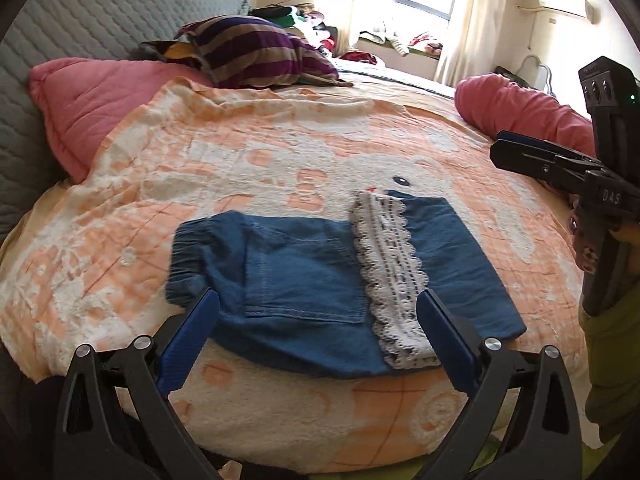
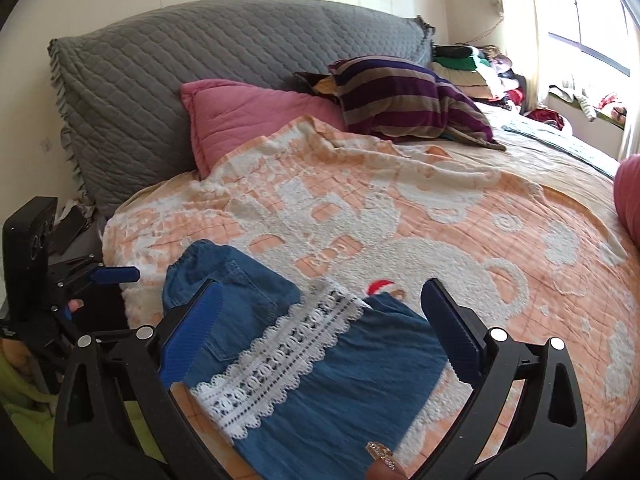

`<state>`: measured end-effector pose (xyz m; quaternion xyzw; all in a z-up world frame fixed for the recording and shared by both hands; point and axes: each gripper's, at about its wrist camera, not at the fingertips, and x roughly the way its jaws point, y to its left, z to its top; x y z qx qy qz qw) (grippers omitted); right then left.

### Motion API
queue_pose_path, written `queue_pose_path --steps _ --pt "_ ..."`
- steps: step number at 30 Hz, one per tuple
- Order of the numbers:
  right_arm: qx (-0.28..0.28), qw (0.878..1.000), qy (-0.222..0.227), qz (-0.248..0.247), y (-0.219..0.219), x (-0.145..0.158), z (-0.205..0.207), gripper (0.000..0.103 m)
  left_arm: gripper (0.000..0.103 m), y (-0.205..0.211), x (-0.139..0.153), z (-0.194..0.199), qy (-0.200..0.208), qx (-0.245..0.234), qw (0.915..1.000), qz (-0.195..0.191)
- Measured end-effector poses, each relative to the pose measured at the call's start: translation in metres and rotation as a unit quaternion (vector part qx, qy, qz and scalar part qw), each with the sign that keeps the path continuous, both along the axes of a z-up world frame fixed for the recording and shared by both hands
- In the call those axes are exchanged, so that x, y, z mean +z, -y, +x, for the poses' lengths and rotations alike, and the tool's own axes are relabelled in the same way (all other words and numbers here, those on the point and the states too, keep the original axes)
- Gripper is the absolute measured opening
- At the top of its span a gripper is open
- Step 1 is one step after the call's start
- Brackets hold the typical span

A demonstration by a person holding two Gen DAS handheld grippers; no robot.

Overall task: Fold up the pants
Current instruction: 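Grasp the elastic waistband with the left tool while the right tool grips the denim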

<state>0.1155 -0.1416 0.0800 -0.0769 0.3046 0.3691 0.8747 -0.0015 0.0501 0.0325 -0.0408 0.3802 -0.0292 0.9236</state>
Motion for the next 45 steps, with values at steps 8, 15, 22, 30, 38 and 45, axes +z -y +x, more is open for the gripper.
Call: queue_pose_path --steps 8,15,22,30,38,45 --pt "0.042 0.999 -0.019 -0.024 -0.050 -0.008 0.009 0.094 0.098 -0.033 -0.011 -0.001 -0.016 0.031 0.9990 -0.028" --pt "0.096 0.993 -0.050 -0.047 -0.105 -0.026 0.022 0.094 0.098 -0.082 -0.035 0.002 -0.052 0.084 0.9903 -0.097" --pt "0.162 0.980 -0.078 -0.087 -0.164 -0.051 0.031 0.094 0.097 -0.094 -0.057 0.006 -0.065 0.080 0.9818 -0.159" --pt "0.225 0.959 -0.123 -0.124 -0.217 -0.079 0.045 0.094 0.054 -0.088 -0.082 0.019 -0.084 0.059 0.9755 -0.195" --pt "0.272 0.936 -0.174 -0.140 -0.254 -0.111 0.052 0.085 0.054 -0.092 -0.091 0.024 -0.086 0.055 0.9729 -0.208" --pt "0.287 0.931 -0.202 -0.098 -0.244 -0.116 0.057 0.041 0.070 -0.093 -0.089 0.026 -0.075 0.038 0.9698 -0.229"
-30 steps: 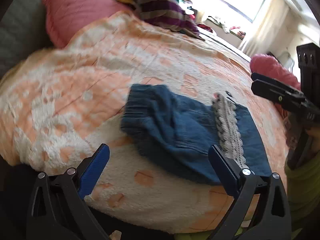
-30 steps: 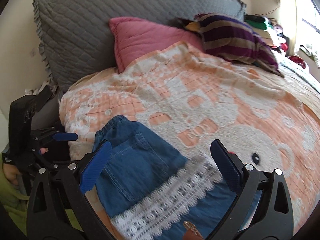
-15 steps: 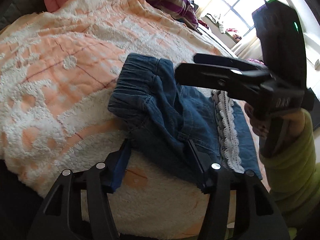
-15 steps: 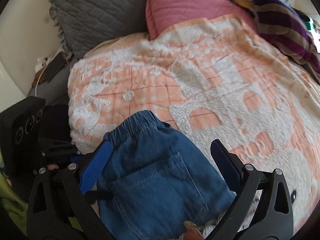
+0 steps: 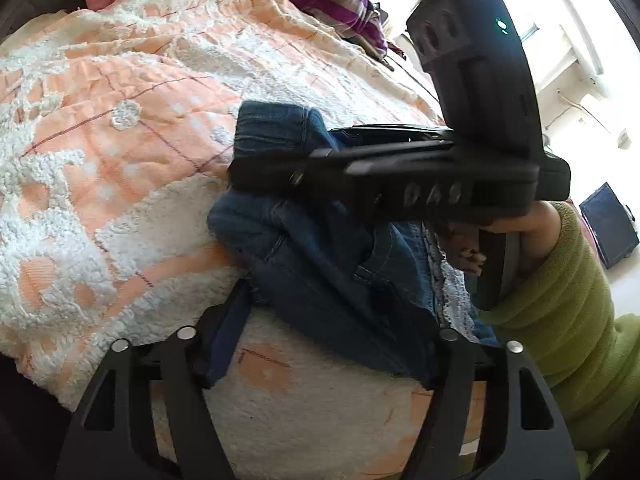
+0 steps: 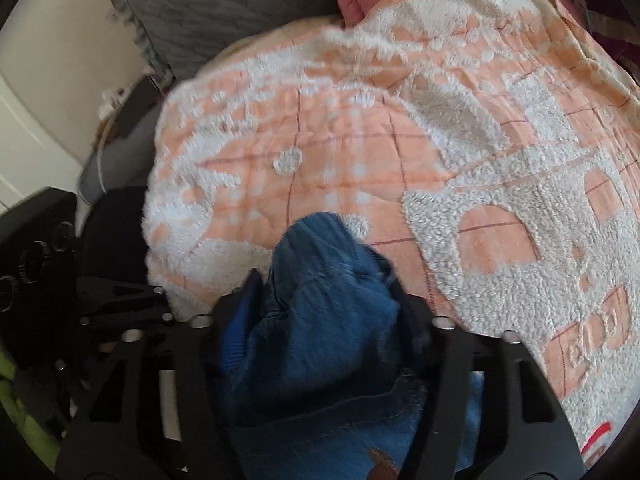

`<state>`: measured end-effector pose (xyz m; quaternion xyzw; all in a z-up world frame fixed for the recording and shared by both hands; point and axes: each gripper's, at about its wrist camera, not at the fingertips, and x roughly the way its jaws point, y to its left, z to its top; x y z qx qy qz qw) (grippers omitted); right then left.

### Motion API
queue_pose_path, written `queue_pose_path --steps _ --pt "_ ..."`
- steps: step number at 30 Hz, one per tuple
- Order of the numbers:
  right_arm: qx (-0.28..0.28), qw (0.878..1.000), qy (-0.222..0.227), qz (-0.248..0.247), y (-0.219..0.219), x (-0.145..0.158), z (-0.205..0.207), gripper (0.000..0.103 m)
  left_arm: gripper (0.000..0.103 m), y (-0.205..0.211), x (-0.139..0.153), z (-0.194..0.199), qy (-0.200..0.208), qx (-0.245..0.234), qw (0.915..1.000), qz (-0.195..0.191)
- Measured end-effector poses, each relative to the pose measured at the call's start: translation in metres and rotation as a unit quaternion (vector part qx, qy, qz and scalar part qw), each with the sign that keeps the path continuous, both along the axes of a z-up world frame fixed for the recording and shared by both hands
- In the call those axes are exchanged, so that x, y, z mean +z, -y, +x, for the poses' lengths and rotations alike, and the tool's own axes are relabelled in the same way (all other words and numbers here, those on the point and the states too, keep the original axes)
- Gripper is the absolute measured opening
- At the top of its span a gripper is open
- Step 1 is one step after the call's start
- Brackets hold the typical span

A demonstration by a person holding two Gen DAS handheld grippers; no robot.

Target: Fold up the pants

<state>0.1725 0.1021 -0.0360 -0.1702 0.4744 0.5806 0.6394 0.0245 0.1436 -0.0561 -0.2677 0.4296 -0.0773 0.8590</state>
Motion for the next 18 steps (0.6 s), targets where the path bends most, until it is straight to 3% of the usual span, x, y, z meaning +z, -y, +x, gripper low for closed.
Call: queue_pose_path --steps 2,5,8,10,12,18 --pt "-0.008 0.999 -0.006 0.030 0.016 0.012 0.002 0.031 0.078 0.002 0.003 -0.001 0.004 -0.001 1.0000 -0.002" --pt "-0.020 0.996 -0.022 0.079 0.044 0.032 0.003 0.029 0.088 0.005 0.011 -0.002 0.016 0.000 0.9999 -0.001" --pt "-0.032 0.991 -0.027 0.126 0.077 0.053 0.001 0.029 0.088 0.013 0.021 -0.002 0.030 -0.011 0.9995 0.000" --pt "-0.040 0.988 -0.028 0.148 0.099 0.064 0.001 0.029 0.097 0.023 0.025 0.002 0.036 -0.024 0.9990 0.002" --pt "-0.048 0.985 -0.026 0.162 0.119 0.072 -0.001 0.029 0.097 0.037 0.029 0.009 0.040 -0.041 0.9984 0.002" --pt "-0.083 0.979 -0.008 0.188 0.175 0.086 -0.001 0.029 0.095 0.076 0.036 0.038 0.042 -0.096 0.9931 -0.052"
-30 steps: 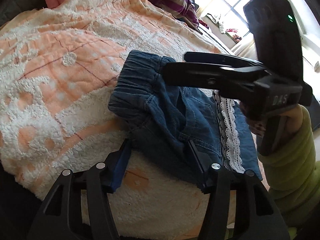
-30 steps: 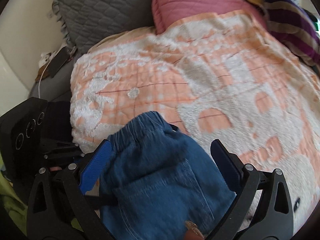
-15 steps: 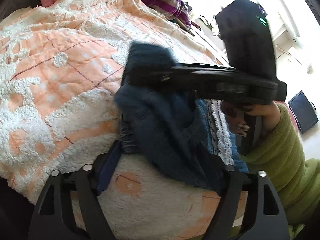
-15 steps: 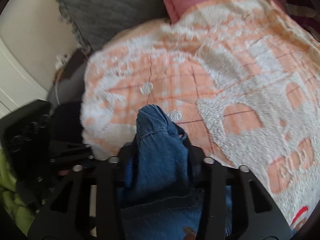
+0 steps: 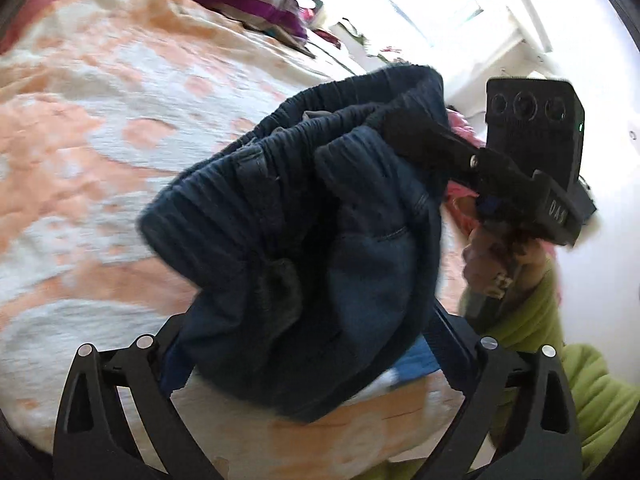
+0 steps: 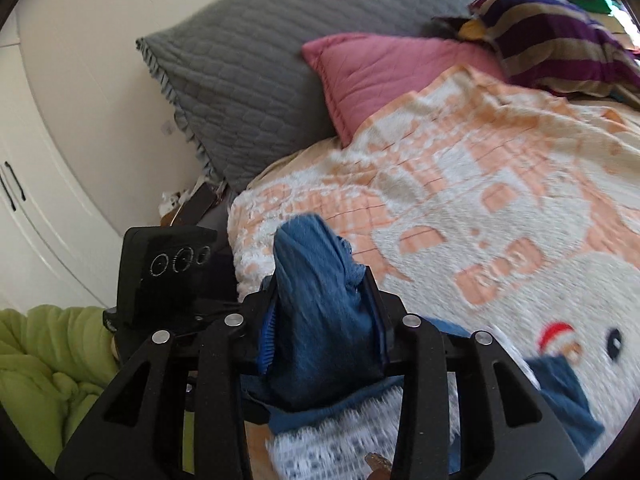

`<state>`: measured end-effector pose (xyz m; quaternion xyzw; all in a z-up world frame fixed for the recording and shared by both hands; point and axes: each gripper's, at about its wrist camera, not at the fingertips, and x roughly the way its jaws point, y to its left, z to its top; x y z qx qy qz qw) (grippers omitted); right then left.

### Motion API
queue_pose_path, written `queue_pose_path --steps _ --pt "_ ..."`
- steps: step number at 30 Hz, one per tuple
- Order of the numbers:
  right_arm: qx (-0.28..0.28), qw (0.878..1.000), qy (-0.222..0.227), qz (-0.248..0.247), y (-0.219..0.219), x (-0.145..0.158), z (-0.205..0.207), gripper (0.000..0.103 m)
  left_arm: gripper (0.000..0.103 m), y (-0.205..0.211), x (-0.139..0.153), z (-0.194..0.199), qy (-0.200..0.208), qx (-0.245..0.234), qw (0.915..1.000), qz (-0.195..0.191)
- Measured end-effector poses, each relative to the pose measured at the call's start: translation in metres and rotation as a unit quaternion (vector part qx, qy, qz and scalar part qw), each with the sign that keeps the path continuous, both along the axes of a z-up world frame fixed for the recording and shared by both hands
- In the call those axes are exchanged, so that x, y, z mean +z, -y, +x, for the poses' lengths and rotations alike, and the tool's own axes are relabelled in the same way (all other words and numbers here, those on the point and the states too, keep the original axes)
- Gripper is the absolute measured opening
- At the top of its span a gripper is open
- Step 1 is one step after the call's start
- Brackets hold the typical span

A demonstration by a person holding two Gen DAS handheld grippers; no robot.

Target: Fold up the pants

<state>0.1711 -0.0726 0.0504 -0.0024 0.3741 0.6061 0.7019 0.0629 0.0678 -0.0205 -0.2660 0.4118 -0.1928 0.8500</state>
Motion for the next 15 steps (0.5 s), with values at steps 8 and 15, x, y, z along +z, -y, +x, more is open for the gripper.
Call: queue_pose_path --steps 8,15 --pt "-0.081 0.996 -0.004 0.027 0.074 -0.003 0.000 0.056 0.081 0.048 0.016 0.015 0.014 -0.062 0.9980 -0.001" --pt "-0.193 0.981 0.003 -0.033 0.131 -0.036 -0.014 0.062 0.082 0.094 -0.002 0.010 -0.006 -0.133 0.9907 0.025"
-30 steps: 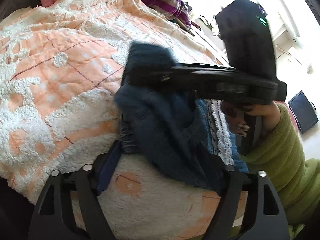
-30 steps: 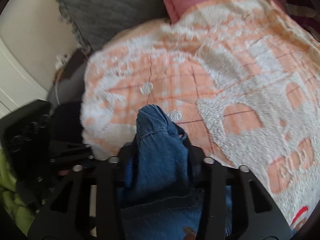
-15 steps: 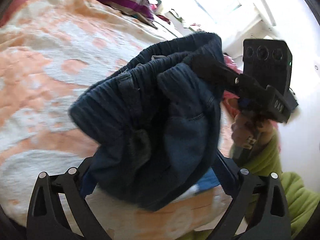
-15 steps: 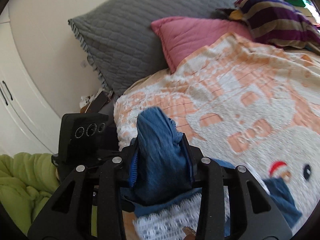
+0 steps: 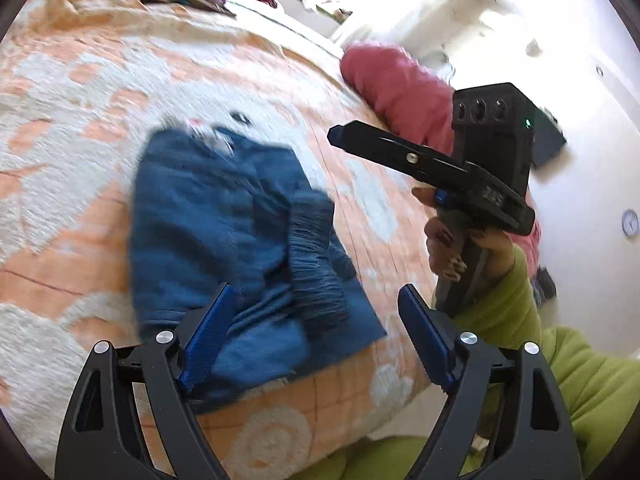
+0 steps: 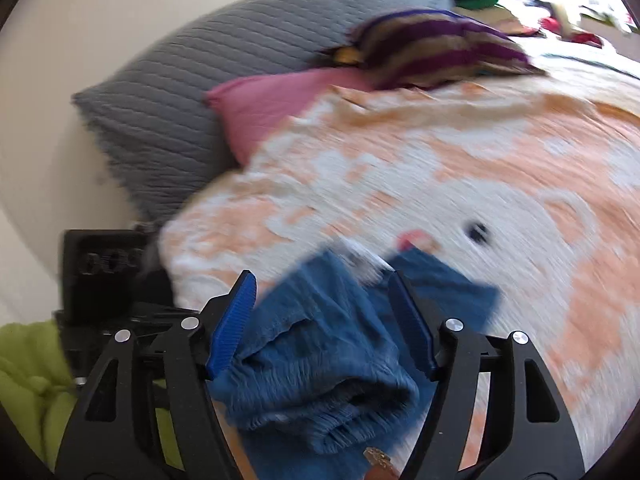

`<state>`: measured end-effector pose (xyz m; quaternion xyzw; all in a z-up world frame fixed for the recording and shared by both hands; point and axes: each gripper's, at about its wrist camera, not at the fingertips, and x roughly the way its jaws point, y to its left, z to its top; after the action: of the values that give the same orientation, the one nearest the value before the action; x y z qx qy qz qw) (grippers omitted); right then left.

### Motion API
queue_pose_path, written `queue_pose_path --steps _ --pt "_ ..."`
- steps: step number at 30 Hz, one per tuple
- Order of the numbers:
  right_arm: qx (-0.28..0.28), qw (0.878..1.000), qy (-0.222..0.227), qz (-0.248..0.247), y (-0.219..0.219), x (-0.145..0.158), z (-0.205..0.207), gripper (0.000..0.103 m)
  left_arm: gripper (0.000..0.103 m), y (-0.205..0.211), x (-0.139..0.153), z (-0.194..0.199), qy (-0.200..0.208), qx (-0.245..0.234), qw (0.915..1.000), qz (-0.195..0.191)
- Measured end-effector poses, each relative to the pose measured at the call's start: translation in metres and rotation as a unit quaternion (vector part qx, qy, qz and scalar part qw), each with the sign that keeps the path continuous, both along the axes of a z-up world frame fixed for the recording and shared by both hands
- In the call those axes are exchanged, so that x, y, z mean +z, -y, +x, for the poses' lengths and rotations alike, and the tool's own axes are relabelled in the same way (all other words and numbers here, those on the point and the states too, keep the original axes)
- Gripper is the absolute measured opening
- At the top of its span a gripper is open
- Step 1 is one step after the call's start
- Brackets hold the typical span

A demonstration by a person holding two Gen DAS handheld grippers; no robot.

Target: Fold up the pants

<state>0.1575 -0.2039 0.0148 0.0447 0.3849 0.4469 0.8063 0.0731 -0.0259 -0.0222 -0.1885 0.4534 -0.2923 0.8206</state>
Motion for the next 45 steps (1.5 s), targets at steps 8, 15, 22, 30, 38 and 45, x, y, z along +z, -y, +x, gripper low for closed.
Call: queue_pose_path --steps 8,15,22,30,38,45 --pt "-0.021 0.992 -0.014 -0.125 -0.001 -0.048 -0.004 0.063 0.083 0.017 -0.011 0.004 -0.002 -0.010 0.9970 0.077" --pt "-0.018 0.991 0.019 -0.131 0.000 -0.035 -0.016 0.066 0.083 0.010 -0.005 -0.021 0.021 -0.009 0.9956 0.091" --pt "0.032 0.991 0.070 -0.110 -0.027 0.004 0.000 0.060 0.054 -0.026 0.021 -0.032 0.062 0.076 0.9871 0.126" --pt "0.100 0.978 0.028 -0.180 -0.084 -0.028 0.031 0.034 0.035 0.009 -0.006 -0.036 0.042 0.018 0.9766 0.210" --pt "0.119 0.967 0.065 -0.218 -0.110 -0.033 0.004 0.003 0.037 -0.003 -0.008 -0.039 0.037 0.020 0.9822 0.183" --pt "0.081 0.955 0.081 -0.275 -0.121 -0.056 0.026 0.002 0.037 -0.005 -0.008 -0.040 0.039 0.023 0.9825 0.181"
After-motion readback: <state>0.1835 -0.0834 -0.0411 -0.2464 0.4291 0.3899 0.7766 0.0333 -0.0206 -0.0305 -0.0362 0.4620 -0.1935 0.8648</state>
